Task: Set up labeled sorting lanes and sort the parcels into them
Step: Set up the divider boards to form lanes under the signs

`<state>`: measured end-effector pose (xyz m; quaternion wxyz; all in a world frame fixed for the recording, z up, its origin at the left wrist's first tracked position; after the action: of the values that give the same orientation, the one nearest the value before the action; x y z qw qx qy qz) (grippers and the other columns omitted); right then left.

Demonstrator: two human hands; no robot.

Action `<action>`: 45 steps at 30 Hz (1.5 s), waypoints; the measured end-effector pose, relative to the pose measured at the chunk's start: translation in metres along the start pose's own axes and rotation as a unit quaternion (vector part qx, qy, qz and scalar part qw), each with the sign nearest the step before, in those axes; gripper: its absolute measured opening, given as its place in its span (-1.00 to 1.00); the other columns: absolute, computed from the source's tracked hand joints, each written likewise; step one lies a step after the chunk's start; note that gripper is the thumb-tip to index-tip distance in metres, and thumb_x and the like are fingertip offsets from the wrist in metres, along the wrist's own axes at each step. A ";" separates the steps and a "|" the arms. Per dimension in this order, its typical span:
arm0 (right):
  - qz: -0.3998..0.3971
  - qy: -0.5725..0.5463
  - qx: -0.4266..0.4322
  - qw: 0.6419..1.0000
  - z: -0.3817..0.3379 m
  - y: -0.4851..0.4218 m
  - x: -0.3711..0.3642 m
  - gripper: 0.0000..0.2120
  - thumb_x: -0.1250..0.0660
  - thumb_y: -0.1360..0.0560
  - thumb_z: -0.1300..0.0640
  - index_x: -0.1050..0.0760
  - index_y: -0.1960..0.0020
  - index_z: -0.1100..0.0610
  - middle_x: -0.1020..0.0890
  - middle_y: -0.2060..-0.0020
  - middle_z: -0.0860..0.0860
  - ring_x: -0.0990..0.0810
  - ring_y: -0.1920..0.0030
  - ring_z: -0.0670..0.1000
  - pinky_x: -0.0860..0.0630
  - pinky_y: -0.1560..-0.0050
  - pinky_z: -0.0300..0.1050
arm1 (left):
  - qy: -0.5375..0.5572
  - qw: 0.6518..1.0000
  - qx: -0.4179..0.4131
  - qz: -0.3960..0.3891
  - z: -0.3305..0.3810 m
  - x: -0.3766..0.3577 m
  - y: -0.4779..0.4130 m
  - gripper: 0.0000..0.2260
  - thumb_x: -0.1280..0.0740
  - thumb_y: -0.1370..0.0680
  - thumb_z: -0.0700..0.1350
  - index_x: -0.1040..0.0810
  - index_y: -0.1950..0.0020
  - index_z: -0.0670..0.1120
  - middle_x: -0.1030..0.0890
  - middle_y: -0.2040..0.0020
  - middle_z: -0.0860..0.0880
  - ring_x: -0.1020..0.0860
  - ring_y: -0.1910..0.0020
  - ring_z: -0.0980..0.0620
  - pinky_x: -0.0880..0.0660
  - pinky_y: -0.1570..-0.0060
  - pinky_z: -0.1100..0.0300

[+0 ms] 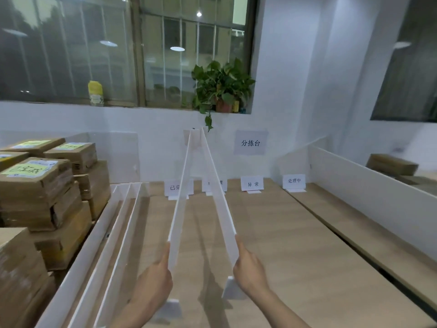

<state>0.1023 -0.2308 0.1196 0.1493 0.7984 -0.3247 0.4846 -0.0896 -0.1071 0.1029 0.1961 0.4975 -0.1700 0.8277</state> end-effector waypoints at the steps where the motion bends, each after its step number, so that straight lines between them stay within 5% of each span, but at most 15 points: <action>1: 0.003 0.003 -0.002 1.000 0.014 0.007 0.010 -0.30 -0.06 -0.49 0.33 0.00 -0.56 -0.07 -0.57 -0.15 0.12 -0.55 -0.09 0.17 -0.28 0.18 -0.11 | -0.011 1.000 -0.005 0.000 0.011 -0.008 0.005 -0.34 -0.05 -0.54 -0.25 0.17 -0.56 0.04 -0.52 0.13 -0.05 -0.49 0.25 -0.08 -0.36 0.28 0.12; 11: 0.021 0.018 -0.028 0.999 0.159 0.059 0.097 -0.29 -0.04 -0.49 0.32 0.05 -0.57 -0.06 -0.58 0.00 0.08 -0.42 0.16 0.09 -0.36 0.18 -0.09 | 0.007 0.998 -0.053 -0.015 0.133 -0.083 0.065 -0.32 -0.06 -0.50 -0.24 0.16 -0.55 0.07 -0.60 0.08 -0.11 -0.44 0.26 -0.12 -0.42 0.21 0.11; 23: 0.028 -0.040 -0.083 0.995 0.300 0.062 0.138 -0.35 -0.12 -0.53 0.27 -0.02 -0.56 -0.03 -0.63 -0.01 0.01 -0.61 0.03 0.02 -0.58 -0.06 -0.01 | -0.046 0.994 -0.090 -0.039 0.242 -0.148 0.072 -0.36 -0.03 -0.56 -0.16 0.25 -0.54 0.07 -0.46 0.17 -0.03 -0.42 0.25 -0.05 -0.32 0.26 0.19; 38: 0.036 0.049 -0.138 0.989 0.434 -0.059 0.203 -0.42 -0.09 -0.58 0.23 -0.02 -0.53 -0.09 -0.60 -0.08 -0.02 -0.60 0.03 0.01 -0.58 -0.01 -0.04 | -0.018 0.993 -0.092 -0.074 0.369 -0.242 -0.040 -0.32 -0.05 -0.53 -0.20 0.23 -0.54 0.09 -0.45 0.17 -0.04 -0.41 0.25 -0.08 -0.33 0.25 0.16; 45: 0.023 0.079 -0.177 0.981 0.481 -0.113 0.213 -0.37 -0.09 -0.57 0.26 0.03 -0.56 -0.02 -0.58 -0.14 0.04 -0.58 -0.03 0.03 -0.52 0.00 -0.10 | 0.002 0.993 -0.075 -0.089 0.404 -0.272 -0.082 -0.33 -0.03 -0.52 -0.18 0.22 -0.53 0.17 -0.60 -0.05 -0.10 -0.51 0.13 -0.12 -0.39 0.16 0.14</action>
<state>0.5710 -0.4928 0.0800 0.3024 0.7106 -0.4111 0.4844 0.3731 -0.2711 0.0487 0.3061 0.4931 -0.1867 0.7927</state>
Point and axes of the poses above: each hand's wrist, its own y-axis away from the middle knuckle, its own x-axis out of the back of the hand, z = x × y, the point moved 1 cm from there along -y, towards the middle knuckle
